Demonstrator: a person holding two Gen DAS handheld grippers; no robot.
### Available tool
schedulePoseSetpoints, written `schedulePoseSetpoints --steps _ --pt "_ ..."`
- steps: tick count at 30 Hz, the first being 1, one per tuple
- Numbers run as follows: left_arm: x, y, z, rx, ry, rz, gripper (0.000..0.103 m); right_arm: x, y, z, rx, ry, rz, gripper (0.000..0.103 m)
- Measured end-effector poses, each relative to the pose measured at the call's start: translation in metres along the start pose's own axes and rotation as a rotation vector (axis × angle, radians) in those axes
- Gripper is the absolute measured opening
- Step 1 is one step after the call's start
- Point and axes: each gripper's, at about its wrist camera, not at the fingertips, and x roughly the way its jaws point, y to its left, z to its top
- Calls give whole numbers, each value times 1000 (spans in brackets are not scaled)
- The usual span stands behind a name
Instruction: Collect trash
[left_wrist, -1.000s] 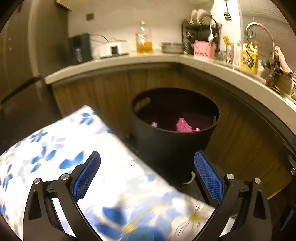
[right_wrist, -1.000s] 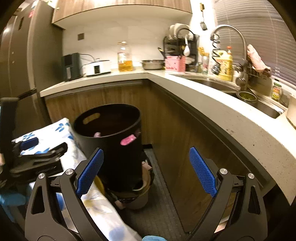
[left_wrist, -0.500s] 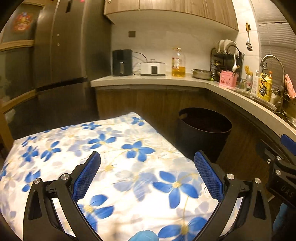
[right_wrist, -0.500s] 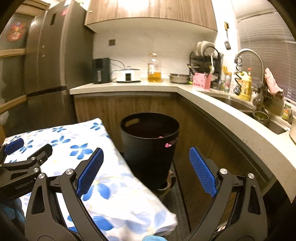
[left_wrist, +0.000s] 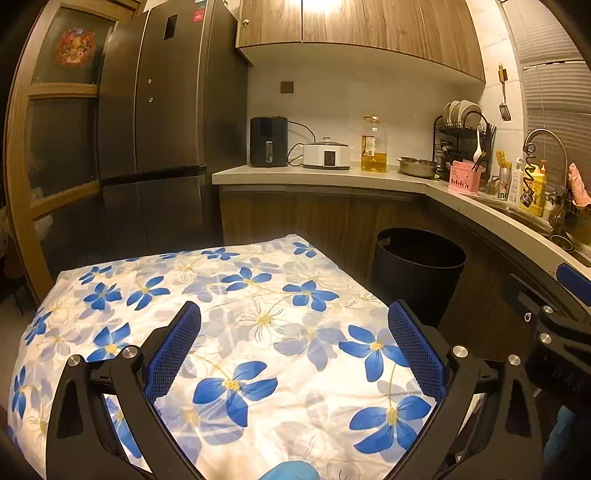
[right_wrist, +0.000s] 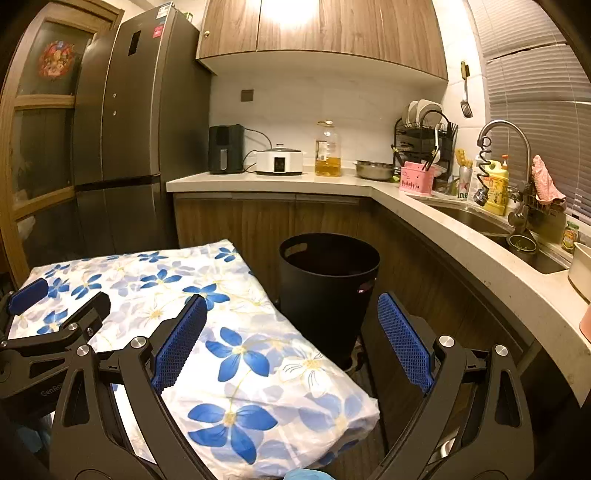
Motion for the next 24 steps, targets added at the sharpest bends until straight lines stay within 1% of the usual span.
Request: schedulePoseSetpoints --steps 12,24 --pt "-10 4 -3 -1 -8 -9 97 -5 3 1 3 -1 -7 92" --pt "-7 1 -2 6 -3 -17 97 -4 1 1 8 0 -14 92"
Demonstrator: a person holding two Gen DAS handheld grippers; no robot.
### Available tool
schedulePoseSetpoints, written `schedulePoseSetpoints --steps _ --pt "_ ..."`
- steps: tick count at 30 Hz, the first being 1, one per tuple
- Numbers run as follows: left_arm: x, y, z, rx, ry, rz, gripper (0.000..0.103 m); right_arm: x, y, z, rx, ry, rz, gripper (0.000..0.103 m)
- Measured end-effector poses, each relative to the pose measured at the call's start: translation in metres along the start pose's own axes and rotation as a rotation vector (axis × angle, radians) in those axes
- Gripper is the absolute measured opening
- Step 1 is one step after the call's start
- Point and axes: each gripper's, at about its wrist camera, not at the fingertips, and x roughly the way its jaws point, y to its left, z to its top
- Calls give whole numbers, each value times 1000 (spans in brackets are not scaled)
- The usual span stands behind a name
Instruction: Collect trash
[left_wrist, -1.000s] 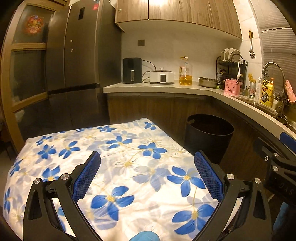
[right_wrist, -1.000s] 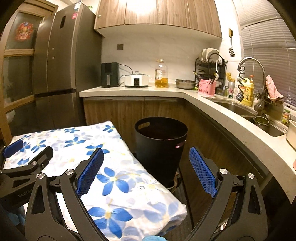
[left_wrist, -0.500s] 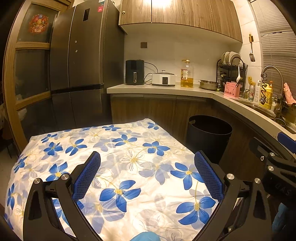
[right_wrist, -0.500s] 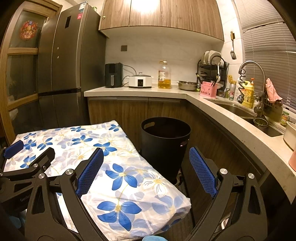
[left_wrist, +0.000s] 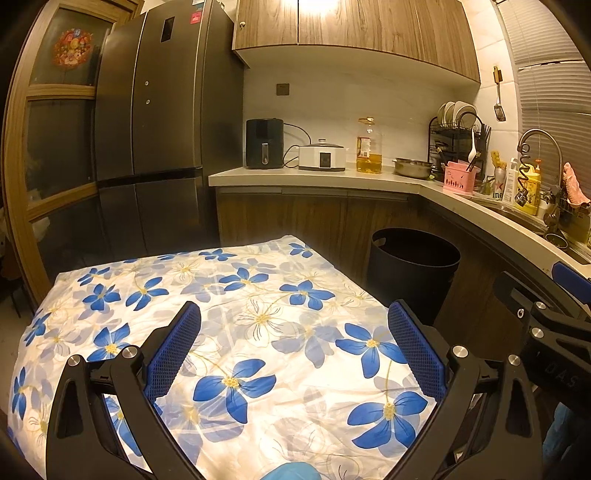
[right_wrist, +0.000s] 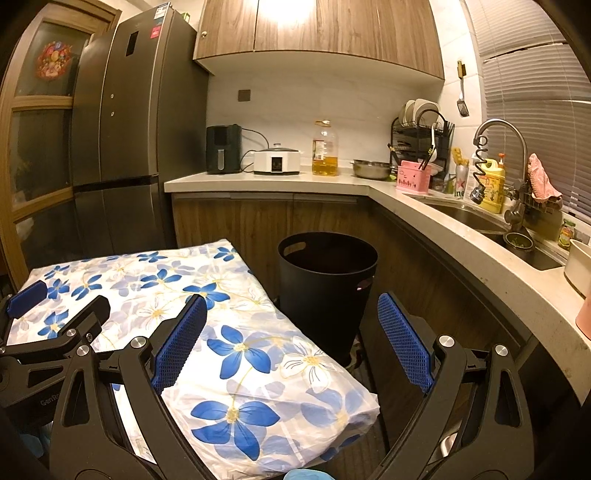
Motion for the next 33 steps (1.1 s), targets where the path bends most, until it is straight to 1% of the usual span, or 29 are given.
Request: schedulePoseSetpoints --steps 30,33 --pt "2 5 0 -8 -3 5 97 0 -2 1 1 -3 -8 92" --pt "4 4 1 0 -2 13 89 0 -3 1 2 -3 -9 92"
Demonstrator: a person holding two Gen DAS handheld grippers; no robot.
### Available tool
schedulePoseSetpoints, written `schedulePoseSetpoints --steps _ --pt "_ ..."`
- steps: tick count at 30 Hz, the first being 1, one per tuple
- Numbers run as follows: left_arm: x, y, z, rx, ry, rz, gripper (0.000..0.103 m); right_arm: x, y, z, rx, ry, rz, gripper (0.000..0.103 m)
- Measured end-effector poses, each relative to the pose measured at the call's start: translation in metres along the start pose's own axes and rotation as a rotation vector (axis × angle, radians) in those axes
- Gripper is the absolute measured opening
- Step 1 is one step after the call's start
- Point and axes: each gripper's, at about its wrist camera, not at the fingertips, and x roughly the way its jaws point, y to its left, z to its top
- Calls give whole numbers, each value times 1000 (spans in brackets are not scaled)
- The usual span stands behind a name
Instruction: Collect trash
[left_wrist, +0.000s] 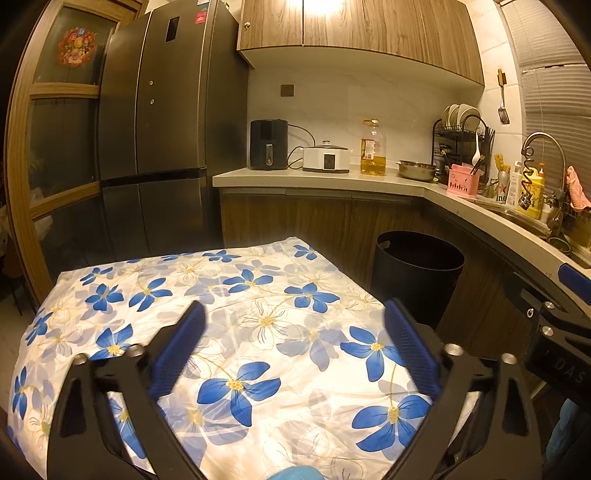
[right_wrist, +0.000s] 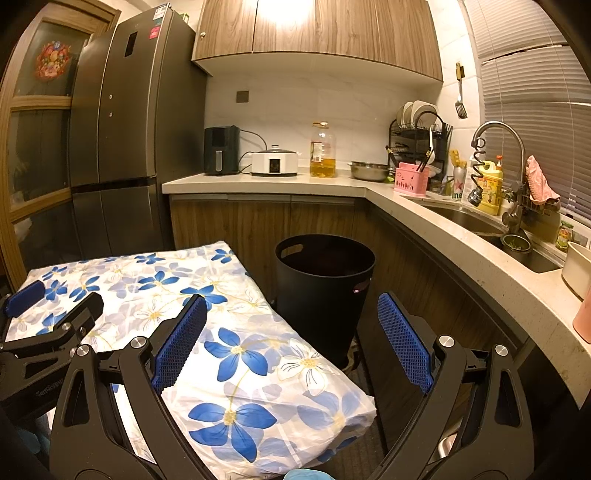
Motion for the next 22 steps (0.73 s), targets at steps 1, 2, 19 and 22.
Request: schedulePoseSetpoints --steps 1,2,19,22 --pt "1 0 1 0 -2 -1 84 0 0 1 0 0 -1 92" --pt "1 -1 1 -1 -2 -2 82 0 0 1 0 0 -1 92" --pt "0 -7 1 -6 -6 -13 86 2 -5 4 6 -1 -5 92" --pt "0 -7 1 -10 -5 -8 87 2 -4 4 8 -1 -6 92"
